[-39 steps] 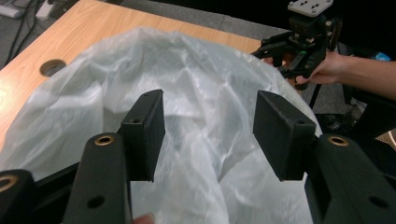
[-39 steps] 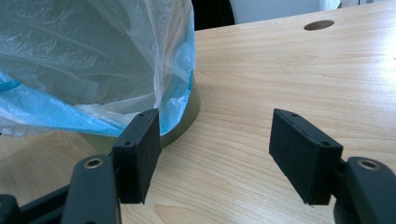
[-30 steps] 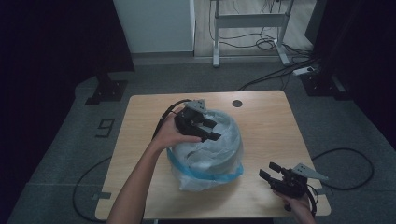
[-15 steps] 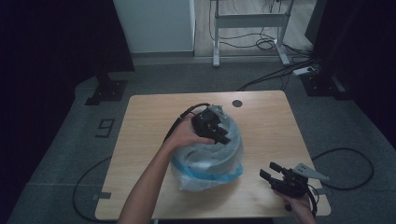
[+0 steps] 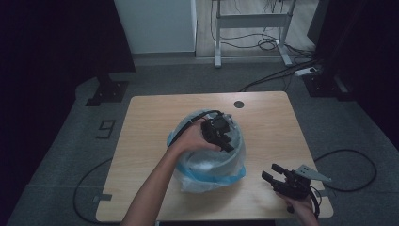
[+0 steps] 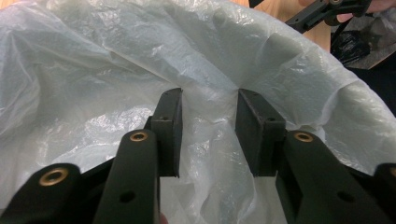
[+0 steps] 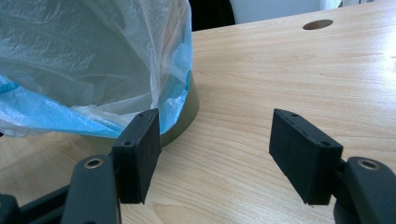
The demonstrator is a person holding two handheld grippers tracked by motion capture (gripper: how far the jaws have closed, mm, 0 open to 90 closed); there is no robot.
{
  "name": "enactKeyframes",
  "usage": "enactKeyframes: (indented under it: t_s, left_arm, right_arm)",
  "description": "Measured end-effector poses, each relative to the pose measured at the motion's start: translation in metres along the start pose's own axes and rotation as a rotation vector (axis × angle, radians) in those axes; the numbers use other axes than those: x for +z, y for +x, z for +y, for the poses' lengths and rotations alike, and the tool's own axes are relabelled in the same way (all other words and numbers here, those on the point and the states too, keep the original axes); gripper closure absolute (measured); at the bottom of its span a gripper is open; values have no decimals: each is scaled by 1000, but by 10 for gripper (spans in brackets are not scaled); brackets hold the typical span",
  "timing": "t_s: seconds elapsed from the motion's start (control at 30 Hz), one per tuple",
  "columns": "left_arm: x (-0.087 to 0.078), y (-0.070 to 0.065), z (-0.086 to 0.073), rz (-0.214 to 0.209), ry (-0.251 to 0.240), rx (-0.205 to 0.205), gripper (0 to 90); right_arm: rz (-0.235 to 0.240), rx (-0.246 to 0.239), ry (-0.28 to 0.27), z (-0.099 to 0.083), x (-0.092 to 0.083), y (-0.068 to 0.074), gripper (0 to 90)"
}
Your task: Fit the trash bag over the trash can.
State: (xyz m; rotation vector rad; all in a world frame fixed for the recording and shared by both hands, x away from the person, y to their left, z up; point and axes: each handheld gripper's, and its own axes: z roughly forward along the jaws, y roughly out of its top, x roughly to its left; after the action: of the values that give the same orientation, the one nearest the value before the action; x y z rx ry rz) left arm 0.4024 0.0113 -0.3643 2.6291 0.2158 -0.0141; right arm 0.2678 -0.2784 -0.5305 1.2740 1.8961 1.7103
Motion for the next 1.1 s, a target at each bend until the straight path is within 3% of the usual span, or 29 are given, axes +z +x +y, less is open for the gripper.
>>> enactKeyframes:
  t_s: [0.07,0.23,0.33,0.47,0.57,0.97,1.03,1.1]
  left_arm:
    - [-2,0,0,4,-10,0,564]
    - [-29,3,-9,16,-131,-23,514]
    - [-41,6,-16,28,-163,-37,506]
    - [-49,11,-27,46,-159,-59,514]
    - [-50,13,-35,57,-131,-74,539]
    - [-38,21,-53,95,-11,-114,599]
    - [-38,22,-54,91,-17,-114,580]
    - [-42,24,-54,83,-58,-118,559]
  right_arm:
    - [0,-1,0,0,0,0,332]
    - [-3,-5,4,0,0,1,331]
    - [-2,-7,4,-1,1,1,331]
    - [-1,-12,11,-1,3,2,331]
    - [-2,-13,12,-2,3,2,331]
    - [-2,-15,17,-2,4,3,331]
    - [-3,-15,17,-2,4,2,331]
    - [-4,-14,15,-2,3,2,331]
